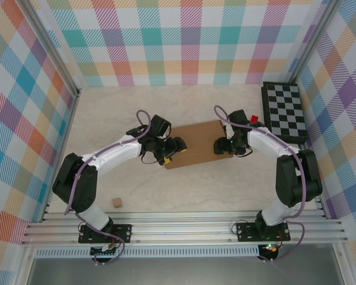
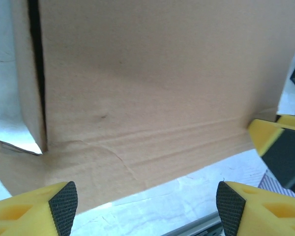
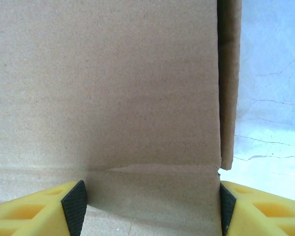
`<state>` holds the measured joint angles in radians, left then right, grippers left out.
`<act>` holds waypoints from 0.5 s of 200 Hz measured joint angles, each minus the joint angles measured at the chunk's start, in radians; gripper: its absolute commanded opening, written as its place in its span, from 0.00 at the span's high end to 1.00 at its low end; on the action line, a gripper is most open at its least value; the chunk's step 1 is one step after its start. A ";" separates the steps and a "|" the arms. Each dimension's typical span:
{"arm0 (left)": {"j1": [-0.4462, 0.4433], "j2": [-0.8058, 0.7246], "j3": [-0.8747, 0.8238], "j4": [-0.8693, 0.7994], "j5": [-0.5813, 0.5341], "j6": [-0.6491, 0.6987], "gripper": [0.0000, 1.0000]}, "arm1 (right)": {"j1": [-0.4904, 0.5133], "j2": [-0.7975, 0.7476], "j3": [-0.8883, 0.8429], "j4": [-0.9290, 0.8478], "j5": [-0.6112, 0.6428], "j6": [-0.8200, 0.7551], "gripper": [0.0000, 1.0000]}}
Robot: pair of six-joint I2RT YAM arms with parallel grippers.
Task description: Fold the paper box
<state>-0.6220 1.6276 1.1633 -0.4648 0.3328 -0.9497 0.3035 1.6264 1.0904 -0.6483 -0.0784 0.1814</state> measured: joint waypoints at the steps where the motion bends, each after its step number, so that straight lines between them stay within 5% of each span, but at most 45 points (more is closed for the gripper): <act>1: 0.000 0.000 0.000 0.000 0.000 0.000 0.23 | 0.000 0.000 0.000 0.000 0.000 0.000 0.31; 43: -0.012 -0.008 0.019 -0.033 -0.013 0.010 0.23 | 0.004 0.010 0.008 -0.011 0.019 -0.018 0.30; 100: -0.013 -0.003 0.124 -0.178 -0.106 0.230 0.16 | 0.005 0.019 0.026 -0.029 0.032 -0.040 0.27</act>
<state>-0.6346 1.6241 1.2877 -0.6426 0.2264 -0.7200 0.3080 1.6459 1.1160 -0.6769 -0.0467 0.1410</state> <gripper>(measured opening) 0.818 0.715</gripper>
